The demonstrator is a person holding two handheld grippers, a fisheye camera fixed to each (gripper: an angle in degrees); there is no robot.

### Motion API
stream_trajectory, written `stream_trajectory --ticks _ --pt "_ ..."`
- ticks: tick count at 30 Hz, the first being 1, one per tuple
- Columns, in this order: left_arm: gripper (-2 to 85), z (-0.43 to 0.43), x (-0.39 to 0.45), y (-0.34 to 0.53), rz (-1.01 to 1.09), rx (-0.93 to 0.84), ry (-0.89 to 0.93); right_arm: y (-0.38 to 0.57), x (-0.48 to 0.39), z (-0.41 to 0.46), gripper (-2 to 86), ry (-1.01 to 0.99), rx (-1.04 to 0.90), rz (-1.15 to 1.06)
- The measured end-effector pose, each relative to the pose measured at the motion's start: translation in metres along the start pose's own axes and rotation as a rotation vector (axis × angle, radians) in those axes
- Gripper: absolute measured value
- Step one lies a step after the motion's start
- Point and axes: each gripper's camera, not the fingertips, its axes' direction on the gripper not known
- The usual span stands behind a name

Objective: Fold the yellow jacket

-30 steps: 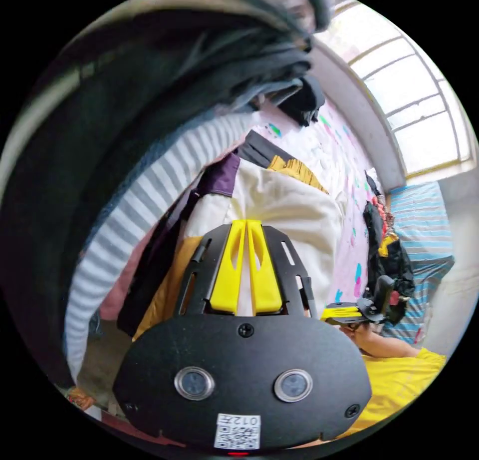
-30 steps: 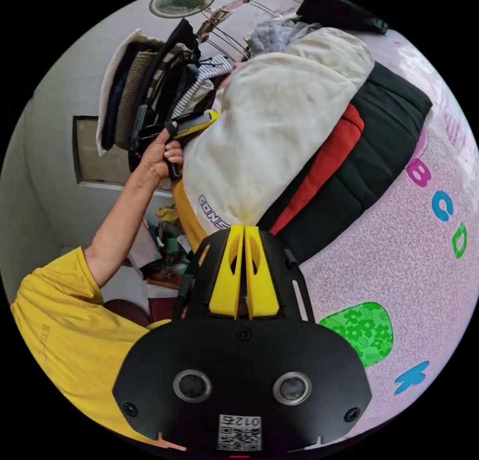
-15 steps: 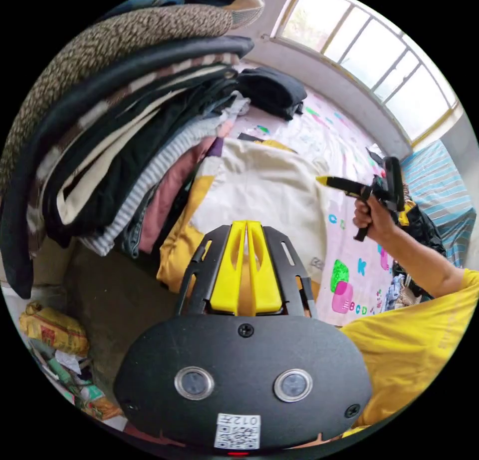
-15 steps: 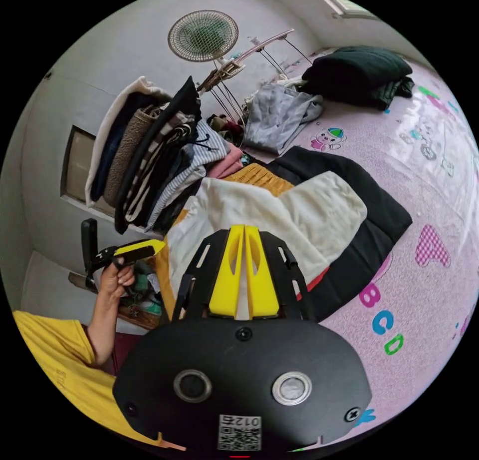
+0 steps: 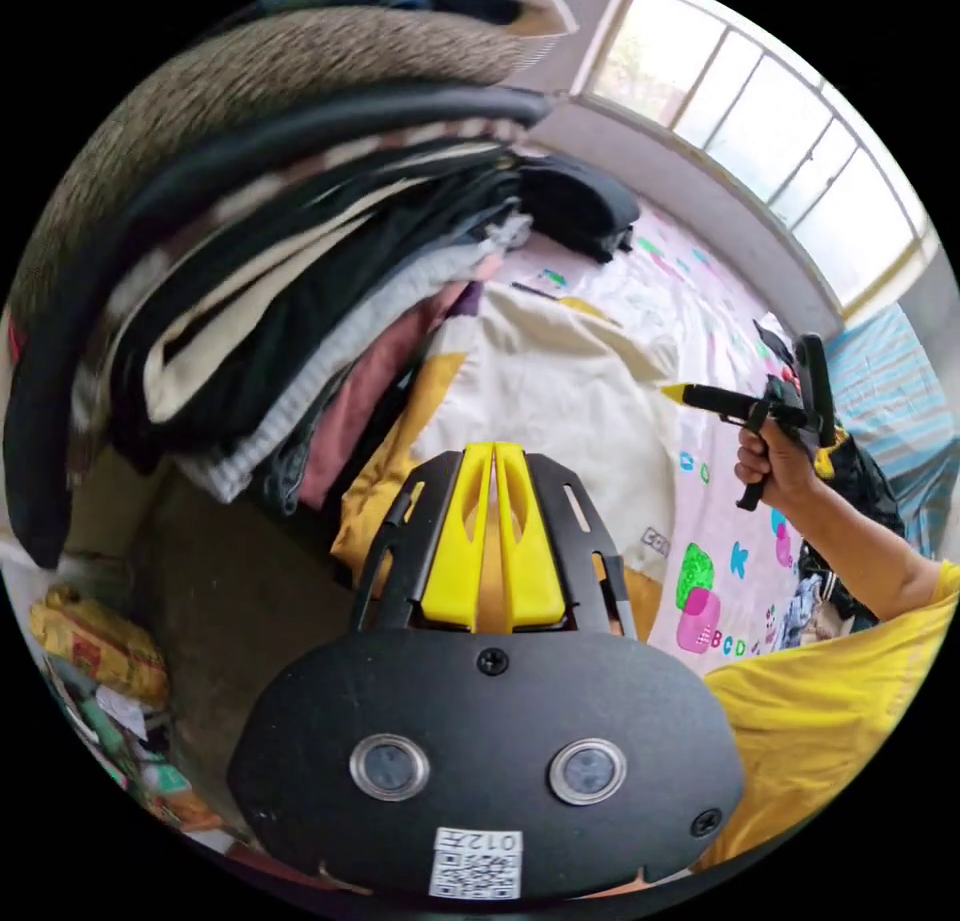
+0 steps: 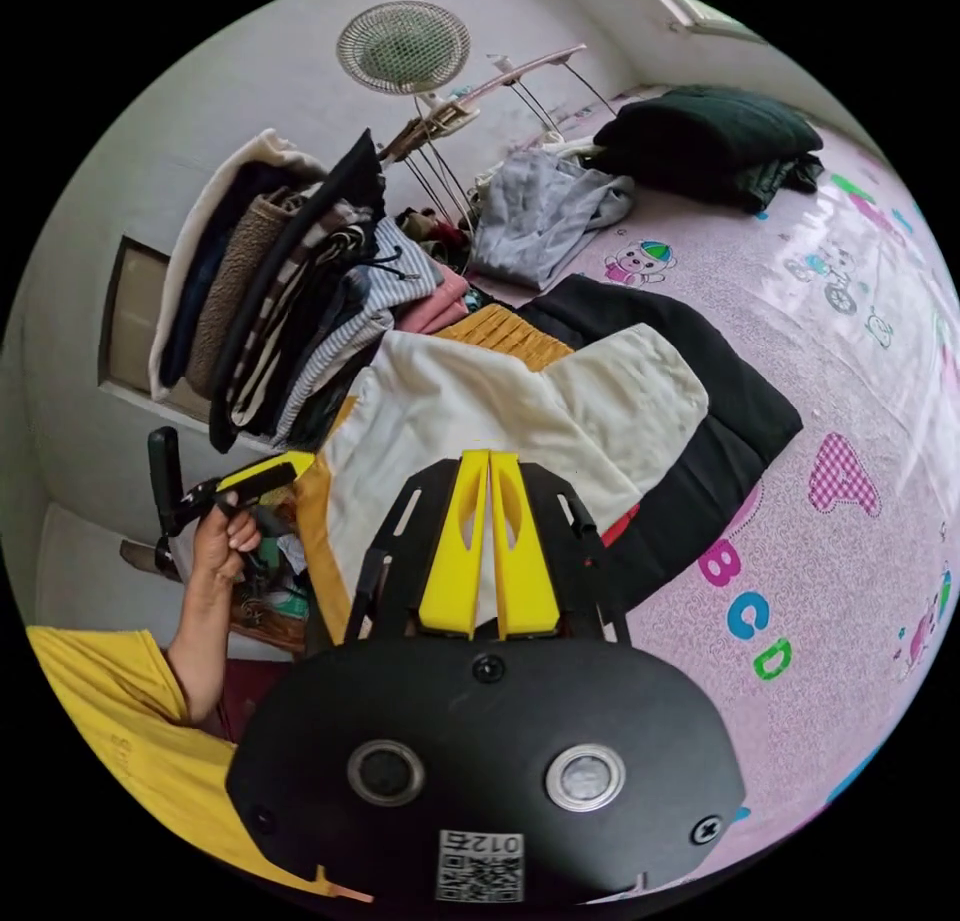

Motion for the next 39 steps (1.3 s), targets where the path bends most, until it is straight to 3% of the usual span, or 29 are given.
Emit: stream_trajectory --ticks 7,12,17,35,39 --pt "0.4 0.067 0.088 -0.111 0.188 -0.076 0.119 0.068 -0.086 0.003 0.6 0.0 -0.032 -0.152" --pt "0.1 0.112 0.119 -0.14 0.236 -0.199 -0.097 0.097 -0.16 0.036 0.4 0.154 -0.137 -0.401" --pt "0.1 0.124 0.13 -0.141 0.259 -0.211 -0.098 0.112 -0.201 0.073 0.1 0.349 -0.212 -0.56" --pt "0.4 0.127 0.188 -0.132 0.418 -0.194 -0.161 0.102 -0.237 0.051 0.6 0.358 -0.185 -0.547" --pt "0.4 0.108 0.185 -0.133 0.388 -0.196 -0.116 0.087 -0.248 0.038 0.5 0.385 -0.261 -0.552"
